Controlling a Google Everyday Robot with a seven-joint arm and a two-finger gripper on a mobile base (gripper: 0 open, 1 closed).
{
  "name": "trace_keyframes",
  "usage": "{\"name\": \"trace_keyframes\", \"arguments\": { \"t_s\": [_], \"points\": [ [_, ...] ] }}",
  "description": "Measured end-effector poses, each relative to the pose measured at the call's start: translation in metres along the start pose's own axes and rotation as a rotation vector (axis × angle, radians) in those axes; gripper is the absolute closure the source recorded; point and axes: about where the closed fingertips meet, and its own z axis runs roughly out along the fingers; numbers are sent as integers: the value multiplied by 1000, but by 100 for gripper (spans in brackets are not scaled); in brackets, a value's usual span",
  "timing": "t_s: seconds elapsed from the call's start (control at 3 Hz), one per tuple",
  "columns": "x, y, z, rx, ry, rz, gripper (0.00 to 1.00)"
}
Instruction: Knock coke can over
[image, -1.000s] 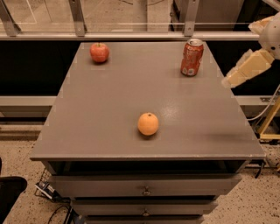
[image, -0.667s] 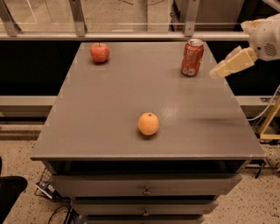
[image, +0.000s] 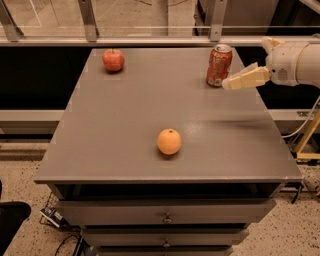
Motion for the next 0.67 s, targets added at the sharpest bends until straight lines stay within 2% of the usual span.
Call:
{"name": "trace_keyframes", "arguments": {
  "t_s": [0.33,0.67],
  "points": [
    [8,1,13,4,-67,31,0],
    [6,3,15,-2,-66,28,0]
  ]
}}
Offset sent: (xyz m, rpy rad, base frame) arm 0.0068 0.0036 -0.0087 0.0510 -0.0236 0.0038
